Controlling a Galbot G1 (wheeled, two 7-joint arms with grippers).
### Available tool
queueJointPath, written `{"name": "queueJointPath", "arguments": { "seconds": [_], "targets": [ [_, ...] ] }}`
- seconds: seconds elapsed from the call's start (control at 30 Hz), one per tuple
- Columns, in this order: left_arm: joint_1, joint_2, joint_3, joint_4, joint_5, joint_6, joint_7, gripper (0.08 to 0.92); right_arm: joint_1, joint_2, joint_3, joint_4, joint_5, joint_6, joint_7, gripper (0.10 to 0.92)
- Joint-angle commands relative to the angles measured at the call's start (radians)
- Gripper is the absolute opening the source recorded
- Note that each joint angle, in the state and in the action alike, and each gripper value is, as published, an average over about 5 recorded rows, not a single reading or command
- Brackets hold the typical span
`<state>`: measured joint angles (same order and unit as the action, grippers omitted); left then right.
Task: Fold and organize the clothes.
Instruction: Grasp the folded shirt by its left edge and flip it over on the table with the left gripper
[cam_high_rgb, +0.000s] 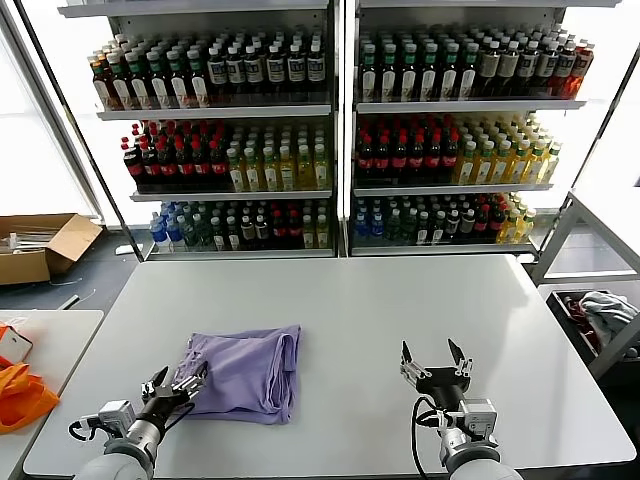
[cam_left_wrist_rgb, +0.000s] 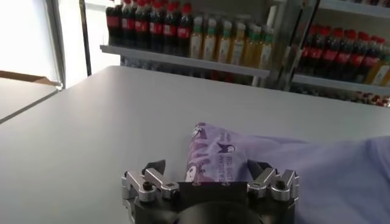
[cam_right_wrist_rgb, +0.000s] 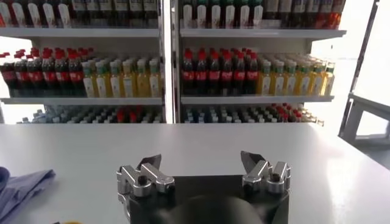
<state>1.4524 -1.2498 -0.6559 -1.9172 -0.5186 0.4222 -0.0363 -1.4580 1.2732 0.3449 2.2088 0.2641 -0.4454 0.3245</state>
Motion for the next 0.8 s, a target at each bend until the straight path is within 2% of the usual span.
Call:
{"name": "queueJointPath", "arguments": {
  "seconds": [0.03,0.17,0.43,0.57,0.8],
  "targets": [
    [0.009,-0.001,0.0,0.017,-0.037,0.005,0.025,0.814,0.015,0.002,-0.005,-0.01,-0.001,-0.005,-0.001,0.823],
    [0.015,-0.005,0.006,0.006,-0.04,0.007,0.035,0.732,0.028,0.002,-0.01,-0.014,0.001,-0.009,-0.003,0.823],
    [0.026,-0.043,0.046,0.013,0.022,0.013,0.04,0.498,0.046,-0.012,-0.004,-0.015,0.005,-0.019,-0.003,0.823],
    [0.033,-0.077,0.03,0.009,0.029,0.001,0.05,0.385,0.047,-0.014,-0.006,-0.002,0.005,-0.029,-0.003,0.823],
    [0.032,-0.066,-0.038,-0.01,0.058,-0.065,0.048,0.179,0.047,-0.022,-0.003,0.003,0.004,-0.031,0.0,0.823]
  ]
}}
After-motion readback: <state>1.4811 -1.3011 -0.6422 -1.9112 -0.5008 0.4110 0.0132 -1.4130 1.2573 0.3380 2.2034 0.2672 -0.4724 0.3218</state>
